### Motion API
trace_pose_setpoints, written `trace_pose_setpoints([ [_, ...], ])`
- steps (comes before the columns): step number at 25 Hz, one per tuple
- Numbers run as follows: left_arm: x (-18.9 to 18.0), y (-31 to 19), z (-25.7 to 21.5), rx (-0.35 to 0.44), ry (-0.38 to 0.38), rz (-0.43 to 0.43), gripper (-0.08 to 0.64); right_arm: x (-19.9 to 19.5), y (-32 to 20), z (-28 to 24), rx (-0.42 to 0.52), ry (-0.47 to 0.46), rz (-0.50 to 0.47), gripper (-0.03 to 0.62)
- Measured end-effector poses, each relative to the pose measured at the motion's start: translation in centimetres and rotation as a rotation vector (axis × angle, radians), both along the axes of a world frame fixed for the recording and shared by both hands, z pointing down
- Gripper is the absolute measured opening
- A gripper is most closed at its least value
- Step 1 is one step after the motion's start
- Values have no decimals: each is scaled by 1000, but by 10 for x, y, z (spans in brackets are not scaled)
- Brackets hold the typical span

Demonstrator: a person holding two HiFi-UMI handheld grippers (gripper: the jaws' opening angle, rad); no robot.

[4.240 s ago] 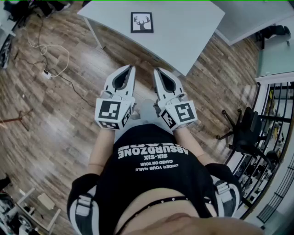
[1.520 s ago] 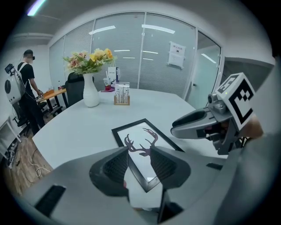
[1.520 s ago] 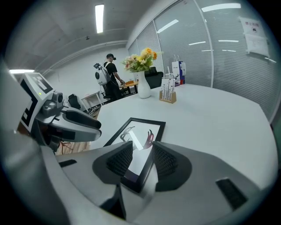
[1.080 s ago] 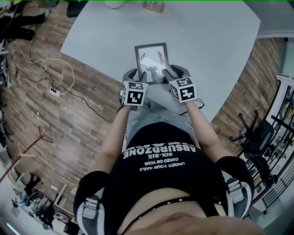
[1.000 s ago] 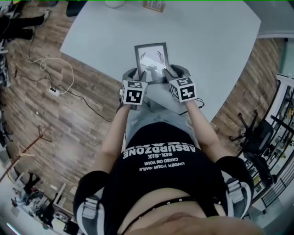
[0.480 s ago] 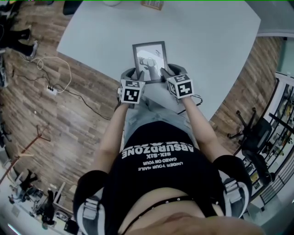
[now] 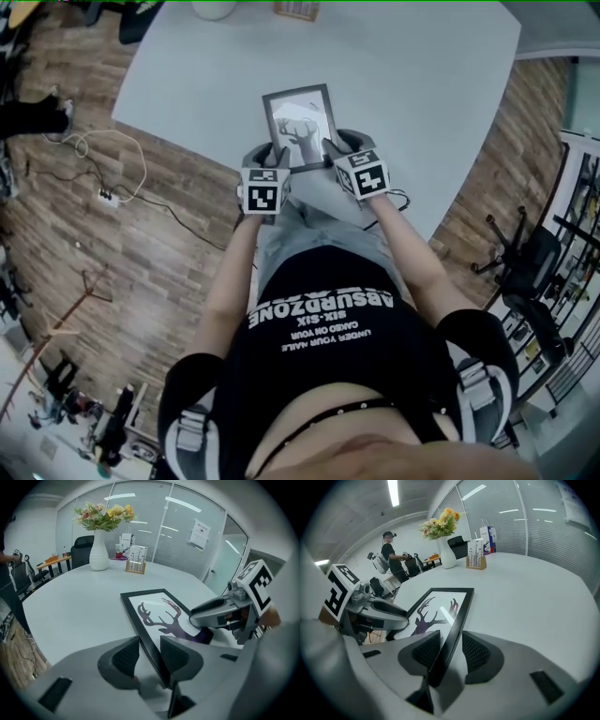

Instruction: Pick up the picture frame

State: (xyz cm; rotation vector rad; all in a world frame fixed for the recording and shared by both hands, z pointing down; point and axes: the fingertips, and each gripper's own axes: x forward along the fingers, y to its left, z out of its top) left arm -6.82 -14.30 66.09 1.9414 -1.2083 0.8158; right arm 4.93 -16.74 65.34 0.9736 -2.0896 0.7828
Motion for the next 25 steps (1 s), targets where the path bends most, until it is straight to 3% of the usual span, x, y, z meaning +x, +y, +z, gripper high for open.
trace_pose_setpoints([
  [8, 0, -2, 2, -40, -21, -4, 143, 0, -1, 0, -4, -22, 7, 155],
  [16, -1, -1, 1, -110, -39, -64, 138, 0, 1, -1, -19, -30, 43, 133],
  [25, 2, -1, -8, -78, -54, -102, 130, 10, 1, -9, -25, -49, 64, 104],
])
